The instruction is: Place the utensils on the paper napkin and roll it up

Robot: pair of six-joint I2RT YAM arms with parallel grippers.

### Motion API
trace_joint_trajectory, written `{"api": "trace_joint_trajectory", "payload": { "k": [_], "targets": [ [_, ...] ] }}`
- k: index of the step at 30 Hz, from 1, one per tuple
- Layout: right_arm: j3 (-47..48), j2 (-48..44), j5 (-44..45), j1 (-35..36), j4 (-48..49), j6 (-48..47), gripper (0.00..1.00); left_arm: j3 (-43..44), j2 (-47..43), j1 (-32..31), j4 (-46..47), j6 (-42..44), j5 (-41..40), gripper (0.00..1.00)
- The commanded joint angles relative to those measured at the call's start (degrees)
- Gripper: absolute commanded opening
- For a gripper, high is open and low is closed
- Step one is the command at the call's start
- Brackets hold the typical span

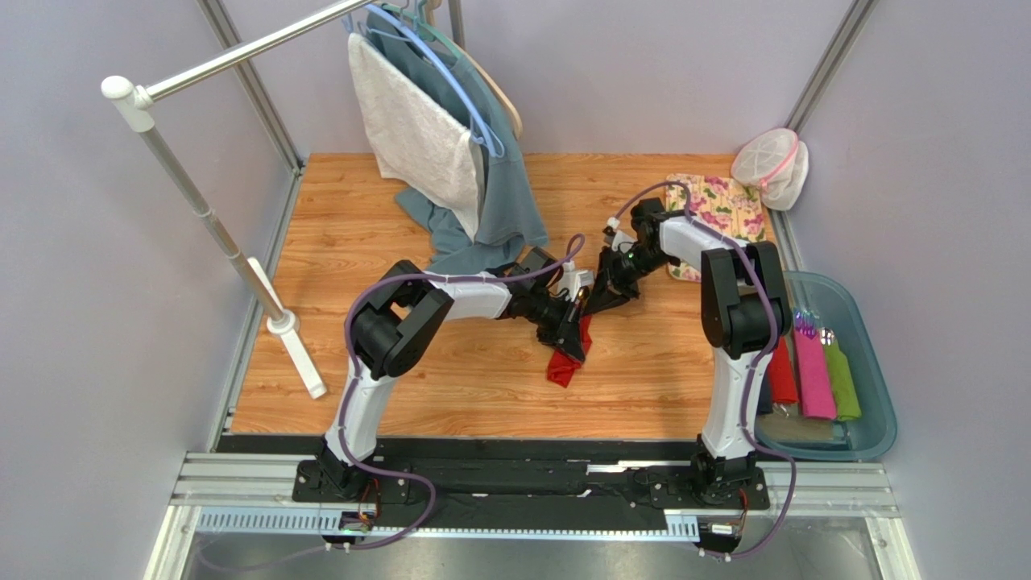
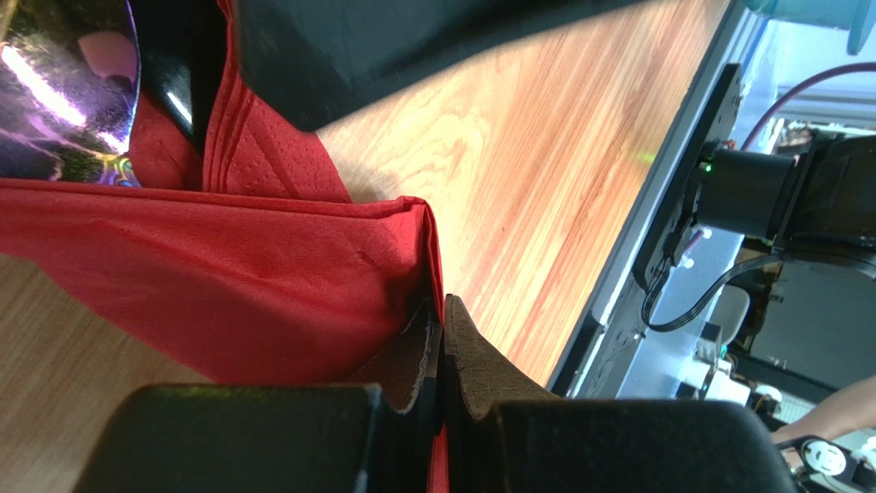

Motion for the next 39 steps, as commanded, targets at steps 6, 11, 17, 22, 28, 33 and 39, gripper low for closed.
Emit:
{"api": "trace_joint_trajectory", "payload": {
  "k": [6, 11, 17, 22, 28, 33, 39],
  "targets": [
    [-3.7, -2.3, -3.7, 1.6, 1.2, -0.1, 0.21, 1.0, 1.8, 0.0, -4.2, 4.3, -2.2, 0.11],
    [-5.0, -1.7, -1.6, 2.5, 4.2, 1.1, 0.27, 0.8, 1.7, 0.0, -3.6, 4.2, -2.2, 0.12],
    [-3.9, 0.5, -1.5, 2.8, 4.9, 1.2, 0.29, 0.6, 1.6, 0.0, -3.4, 4.2, -2.6, 0.13],
    [-5.4, 0.2, -1.3, 3.0, 4.5, 0.0, 0.13, 0.5, 0.9, 0.2, -2.7, 3.7, -3.0, 0.14],
    [-5.2, 1.0, 0.1, 2.9, 2.1, -3.1, 0.11, -0.2, -0.3, 0.5, -1.2, 3.1, -2.9, 0.14],
    [-5.6, 1.6, 0.2, 2.9, 2.0, -3.9, 0.08, -0.2, -0.8, 0.6, -0.7, 2.2, -3.1, 0.16],
    [-6.5, 1.7, 2.9, 2.9, 4.0, -4.7, 0.0, -1.2, -5.7, 0.7, 4.0, 0.1, -2.7, 0.37]
  ]
}}
